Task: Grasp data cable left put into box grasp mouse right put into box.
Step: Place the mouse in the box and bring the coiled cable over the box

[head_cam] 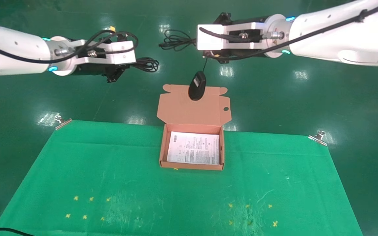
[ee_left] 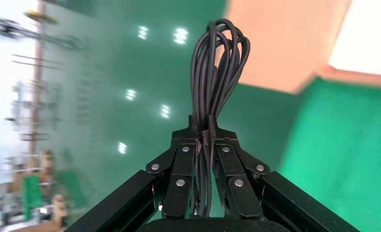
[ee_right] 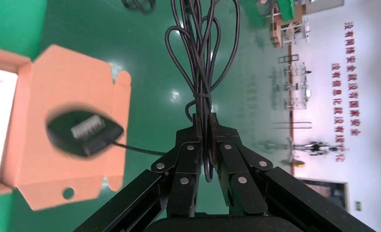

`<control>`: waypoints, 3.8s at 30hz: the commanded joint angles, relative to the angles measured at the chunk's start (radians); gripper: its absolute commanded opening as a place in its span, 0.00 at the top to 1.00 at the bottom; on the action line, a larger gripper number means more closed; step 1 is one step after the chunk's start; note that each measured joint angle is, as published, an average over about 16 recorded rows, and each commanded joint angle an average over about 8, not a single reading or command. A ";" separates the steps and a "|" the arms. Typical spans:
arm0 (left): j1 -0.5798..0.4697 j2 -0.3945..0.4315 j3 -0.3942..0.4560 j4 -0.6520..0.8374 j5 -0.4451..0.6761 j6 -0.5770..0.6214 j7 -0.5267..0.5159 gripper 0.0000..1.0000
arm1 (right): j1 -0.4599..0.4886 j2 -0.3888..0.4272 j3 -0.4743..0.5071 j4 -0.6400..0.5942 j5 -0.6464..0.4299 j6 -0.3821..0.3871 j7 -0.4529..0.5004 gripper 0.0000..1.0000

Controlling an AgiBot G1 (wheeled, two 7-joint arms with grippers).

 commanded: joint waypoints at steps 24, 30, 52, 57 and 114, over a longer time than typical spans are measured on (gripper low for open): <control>0.044 -0.082 0.078 -0.058 0.216 0.130 -0.202 1.00 | -0.117 -0.071 -0.083 -0.126 0.116 0.049 -0.054 1.00; 0.035 -0.098 0.096 -0.089 0.279 0.183 -0.270 1.00 | -0.150 -0.076 -0.158 -0.107 0.195 0.088 -0.030 1.00; 0.049 -0.115 0.101 -0.153 0.307 0.211 -0.320 1.00 | -0.250 -0.077 -0.397 -0.225 0.477 0.232 0.239 0.13; 0.049 -0.116 0.101 -0.153 0.307 0.211 -0.320 1.00 | -0.251 -0.076 -0.401 -0.226 0.478 0.230 0.240 0.00; 0.199 0.240 0.416 0.124 -0.366 -0.400 0.021 0.00 | -0.125 0.584 -0.509 0.653 -0.160 0.212 1.016 0.00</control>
